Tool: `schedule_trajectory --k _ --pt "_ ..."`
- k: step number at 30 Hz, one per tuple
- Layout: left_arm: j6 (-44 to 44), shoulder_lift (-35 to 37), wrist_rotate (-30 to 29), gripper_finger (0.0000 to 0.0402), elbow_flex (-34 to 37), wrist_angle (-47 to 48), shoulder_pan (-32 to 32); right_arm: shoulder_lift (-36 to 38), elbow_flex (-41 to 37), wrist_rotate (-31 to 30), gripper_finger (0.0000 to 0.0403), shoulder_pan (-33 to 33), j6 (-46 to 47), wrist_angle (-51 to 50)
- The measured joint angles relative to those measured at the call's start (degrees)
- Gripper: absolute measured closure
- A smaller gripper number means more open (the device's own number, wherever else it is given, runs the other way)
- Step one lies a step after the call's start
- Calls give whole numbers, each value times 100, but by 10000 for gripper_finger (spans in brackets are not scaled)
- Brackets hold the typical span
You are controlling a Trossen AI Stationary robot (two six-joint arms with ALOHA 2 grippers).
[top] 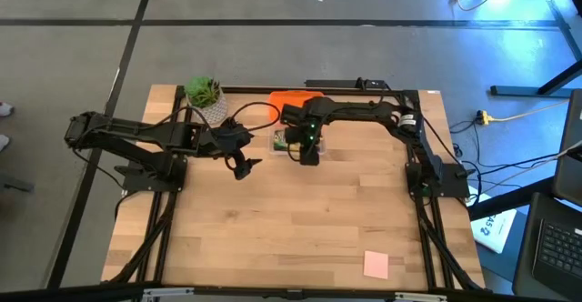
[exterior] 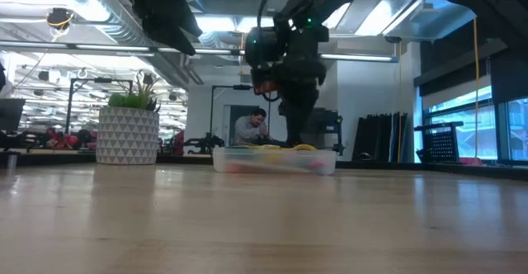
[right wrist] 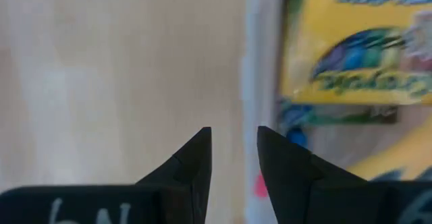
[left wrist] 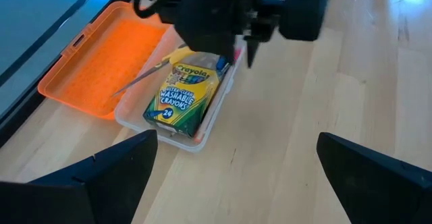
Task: Pack school essentials
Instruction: Adjust the orange supply box
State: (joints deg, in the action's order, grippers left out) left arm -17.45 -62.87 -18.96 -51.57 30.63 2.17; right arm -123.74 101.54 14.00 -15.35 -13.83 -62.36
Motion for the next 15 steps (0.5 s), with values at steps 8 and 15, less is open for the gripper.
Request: schedule_trajectory --k 8,15 --pt "-2 0 0 2 0 -2 -2 0 -163 -175 282 20 -28 293" --pt "-2 0 -2 1 0 -4 -2 -16 -162 7 282 17 -29 403"
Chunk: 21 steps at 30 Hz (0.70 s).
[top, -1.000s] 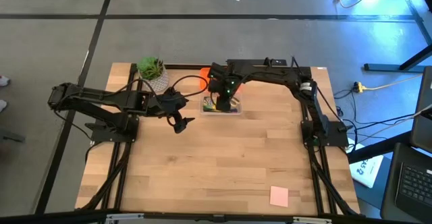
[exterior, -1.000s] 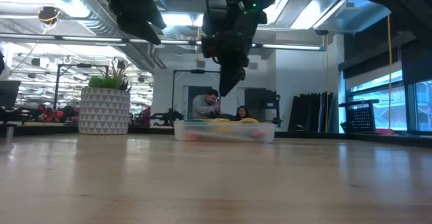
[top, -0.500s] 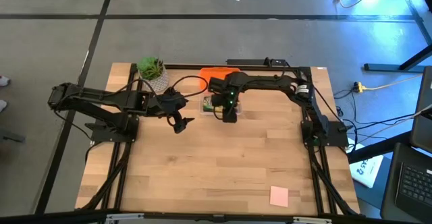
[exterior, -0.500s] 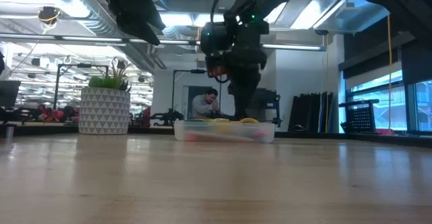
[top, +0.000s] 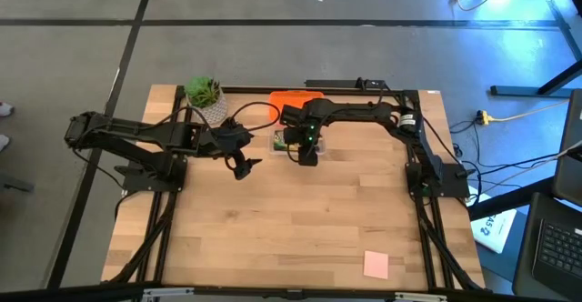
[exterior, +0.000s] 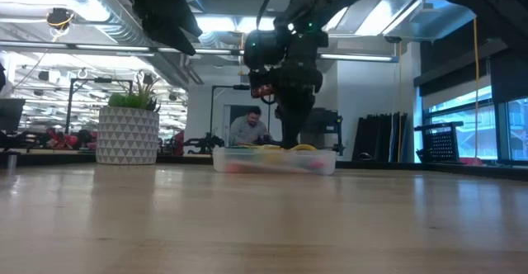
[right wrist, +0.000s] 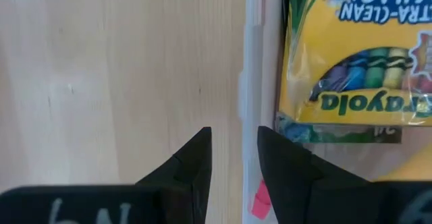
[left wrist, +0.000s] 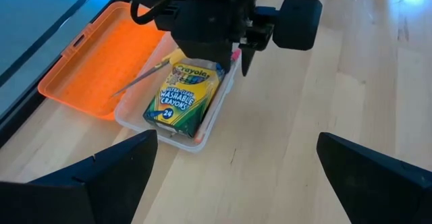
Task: Pack school essentials
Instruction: Adjust the orange supply box
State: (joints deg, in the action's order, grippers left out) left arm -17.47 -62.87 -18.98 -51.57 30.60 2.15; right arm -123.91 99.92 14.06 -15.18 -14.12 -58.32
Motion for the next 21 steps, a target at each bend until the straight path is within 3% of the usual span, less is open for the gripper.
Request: schedule_trajectory --k 16,21 --pt "2 0 0 1 0 -1 2 -10 -1 211 282 24 -141 158" --pt "2 0 0 1 0 -1 0 -10 0 -3 282 26 -153 191"
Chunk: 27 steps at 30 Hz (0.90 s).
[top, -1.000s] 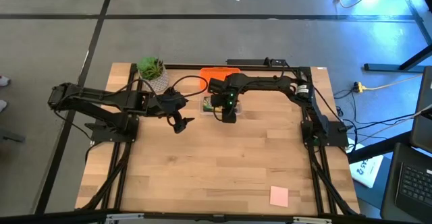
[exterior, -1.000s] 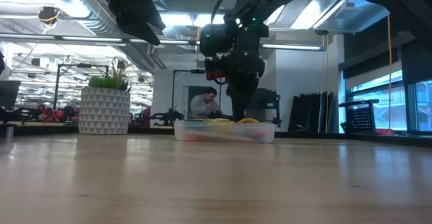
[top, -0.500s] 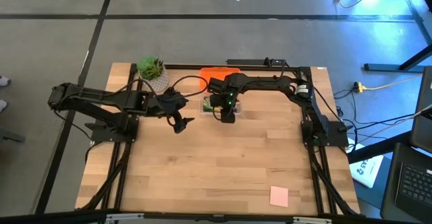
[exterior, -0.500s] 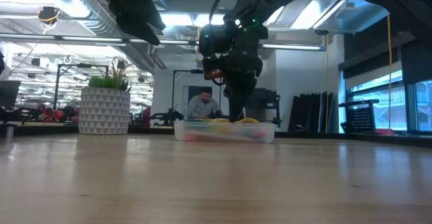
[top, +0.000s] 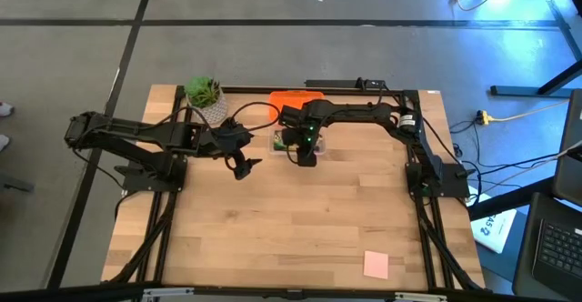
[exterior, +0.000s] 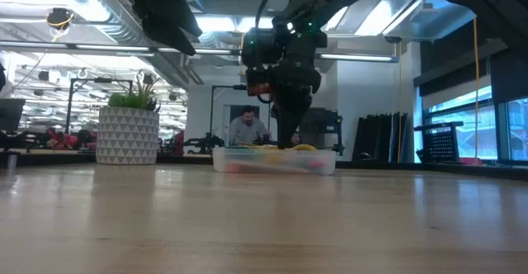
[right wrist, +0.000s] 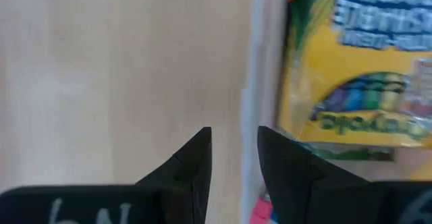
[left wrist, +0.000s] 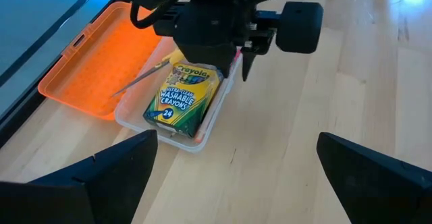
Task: Pack school essentials
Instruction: Adjust the orange supply box
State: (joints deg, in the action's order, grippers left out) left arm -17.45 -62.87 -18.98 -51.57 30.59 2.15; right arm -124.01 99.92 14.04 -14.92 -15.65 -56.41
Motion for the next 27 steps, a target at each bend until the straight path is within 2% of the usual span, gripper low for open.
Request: schedule_trajectory --k 16,27 --pt "-2 0 0 1 0 -1 1 -20 -190 -146 282 -2 -3 -74" --pt "-7 0 0 2 0 -2 1 -17 -188 10 282 78 -122 -126"
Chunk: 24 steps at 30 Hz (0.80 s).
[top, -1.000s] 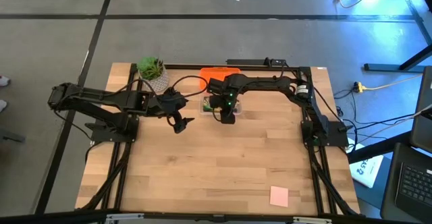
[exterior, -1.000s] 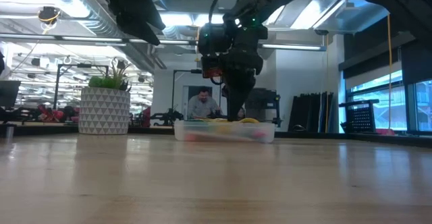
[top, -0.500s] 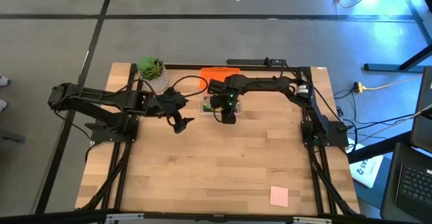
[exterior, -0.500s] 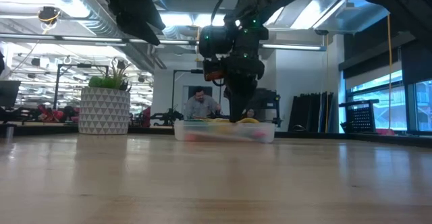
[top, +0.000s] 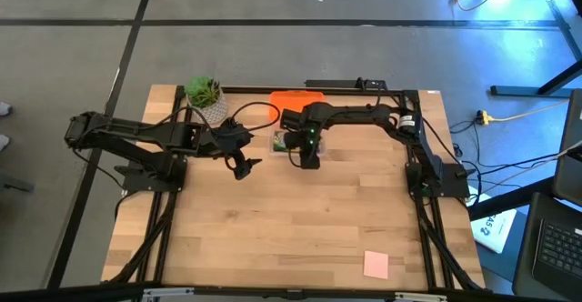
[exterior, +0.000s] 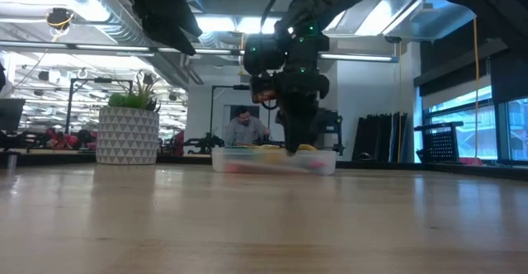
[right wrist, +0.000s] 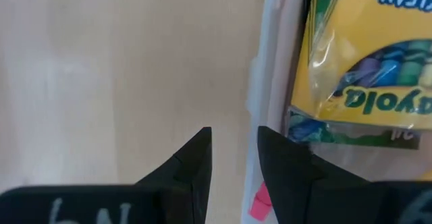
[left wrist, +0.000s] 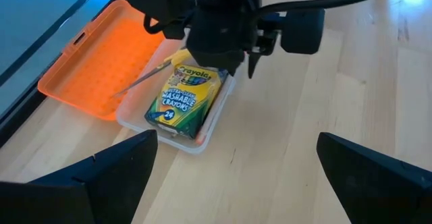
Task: Pack school essentials
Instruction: Adjust the orange supply box
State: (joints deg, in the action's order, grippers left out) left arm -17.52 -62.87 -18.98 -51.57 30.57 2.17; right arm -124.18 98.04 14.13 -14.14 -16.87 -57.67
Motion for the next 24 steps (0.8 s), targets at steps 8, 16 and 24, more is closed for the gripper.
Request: schedule_trajectory --k 8,16,24 --pt "-13 0 0 2 0 0 1 0 0 56 282 235 -144 -60" --pt "-13 0 0 2 0 0 -1 4 0 78 282 566 -142 -214" --pt "-11 0 46 2 0 0 1 9 0 108 282 1003 -94 -223"
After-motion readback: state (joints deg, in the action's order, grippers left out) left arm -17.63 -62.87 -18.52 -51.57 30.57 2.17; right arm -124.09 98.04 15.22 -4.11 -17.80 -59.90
